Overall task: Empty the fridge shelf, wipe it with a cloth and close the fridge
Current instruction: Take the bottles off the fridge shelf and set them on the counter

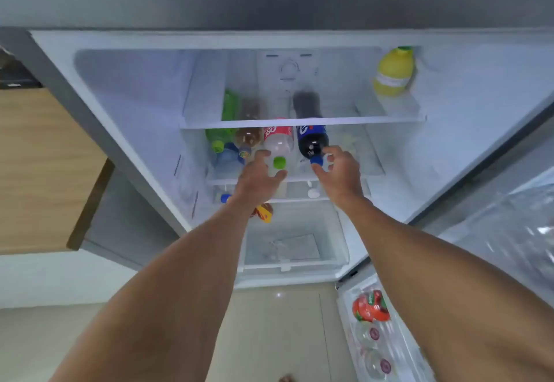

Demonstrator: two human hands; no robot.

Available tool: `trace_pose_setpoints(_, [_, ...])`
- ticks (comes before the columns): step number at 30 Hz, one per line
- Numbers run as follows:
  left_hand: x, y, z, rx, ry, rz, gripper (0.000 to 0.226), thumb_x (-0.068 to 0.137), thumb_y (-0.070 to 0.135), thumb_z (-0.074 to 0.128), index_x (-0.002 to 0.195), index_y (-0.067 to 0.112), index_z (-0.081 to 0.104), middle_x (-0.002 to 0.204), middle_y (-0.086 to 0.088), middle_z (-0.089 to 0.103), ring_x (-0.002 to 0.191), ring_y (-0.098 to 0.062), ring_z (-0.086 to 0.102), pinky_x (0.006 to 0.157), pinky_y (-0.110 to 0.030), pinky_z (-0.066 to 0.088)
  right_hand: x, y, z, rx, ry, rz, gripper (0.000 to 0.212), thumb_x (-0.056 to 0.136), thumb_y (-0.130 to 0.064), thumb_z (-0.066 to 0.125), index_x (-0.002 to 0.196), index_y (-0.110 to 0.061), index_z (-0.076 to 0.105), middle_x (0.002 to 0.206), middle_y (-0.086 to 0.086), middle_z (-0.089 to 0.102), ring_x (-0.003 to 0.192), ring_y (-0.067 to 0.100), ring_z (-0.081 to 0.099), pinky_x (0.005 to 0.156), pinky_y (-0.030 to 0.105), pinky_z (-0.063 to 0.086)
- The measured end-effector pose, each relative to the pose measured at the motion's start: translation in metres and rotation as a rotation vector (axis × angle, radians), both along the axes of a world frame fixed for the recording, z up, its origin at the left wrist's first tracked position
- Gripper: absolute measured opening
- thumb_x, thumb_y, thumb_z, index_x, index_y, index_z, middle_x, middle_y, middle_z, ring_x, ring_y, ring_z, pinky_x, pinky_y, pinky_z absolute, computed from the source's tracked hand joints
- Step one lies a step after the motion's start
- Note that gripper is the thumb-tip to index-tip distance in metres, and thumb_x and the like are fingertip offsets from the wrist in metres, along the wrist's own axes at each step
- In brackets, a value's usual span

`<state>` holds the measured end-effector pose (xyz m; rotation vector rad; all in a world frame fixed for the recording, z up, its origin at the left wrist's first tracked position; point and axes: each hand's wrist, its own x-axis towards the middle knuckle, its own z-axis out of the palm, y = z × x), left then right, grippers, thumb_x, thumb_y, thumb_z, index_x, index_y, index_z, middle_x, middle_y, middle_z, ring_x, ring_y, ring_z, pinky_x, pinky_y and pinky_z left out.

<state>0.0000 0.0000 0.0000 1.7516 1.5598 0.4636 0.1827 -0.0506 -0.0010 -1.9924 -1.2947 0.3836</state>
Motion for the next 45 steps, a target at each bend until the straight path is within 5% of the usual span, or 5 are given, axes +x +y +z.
trace_pose_setpoints(6, [0.034,0.015,-0.022,-0.098,-0.343,0.264,0.038,0.094,0.035,0.075,0.115,0.024,0.045,0.11,-0.007,0.07,0.067,-0.023,0.078,0.046,-0.022,0.054,0.0,0.024,-0.027,0.042,0.118,-0.046,0.039,0.082,-0.029,0.084,0.106,-0.018,0.056,0.093,0.003,0.069,0.08,0.022,0.067,0.076,0.03,0.055])
trace_pose_setpoints(11, [0.038,0.004,-0.024,-0.048,-0.316,0.361,0.034,0.086,0.046,0.074,0.101,0.032,0.048,0.094,0.003,0.072,0.076,-0.027,0.075,0.078,-0.045,0.063,-0.008,0.016,-0.021,0.058,0.151,-0.08,0.034,0.077,-0.021,0.083,0.1,-0.014,0.059,0.085,0.004,0.069,0.073,0.023,0.064,0.063,0.021,0.044])
trace_pose_setpoints(16, [0.018,-0.028,0.009,0.034,-0.206,0.314,0.037,0.083,0.048,0.078,0.1,0.033,0.049,0.093,0.012,0.07,0.081,-0.012,0.065,0.066,-0.029,0.047,-0.027,-0.018,0.002,0.103,0.151,-0.069,0.036,0.075,-0.022,0.082,0.098,-0.017,0.055,0.084,0.001,0.066,0.069,0.019,0.061,0.059,0.023,0.043])
trace_pose_setpoints(29, [-0.068,-0.121,0.136,0.364,-0.18,0.384,0.037,0.076,0.058,0.074,0.104,0.035,0.068,0.095,0.016,0.074,0.088,-0.013,0.07,0.078,-0.035,0.058,-0.098,-0.092,0.162,0.214,-0.033,-0.144,0.03,0.072,-0.036,0.081,0.086,-0.018,0.061,0.073,-0.002,0.064,0.067,0.02,0.058,0.06,0.025,0.038])
trace_pose_setpoints(45, [-0.343,-0.2,0.327,0.519,0.134,0.295,0.043,0.072,0.065,0.072,0.106,0.04,0.079,0.097,0.007,0.079,0.094,-0.022,0.071,0.078,-0.039,0.06,-0.339,-0.17,0.332,0.022,-0.018,0.3,0.033,0.07,-0.049,0.075,0.07,-0.017,0.067,0.073,0.0,0.069,0.075,0.02,0.065,0.065,0.032,0.054])
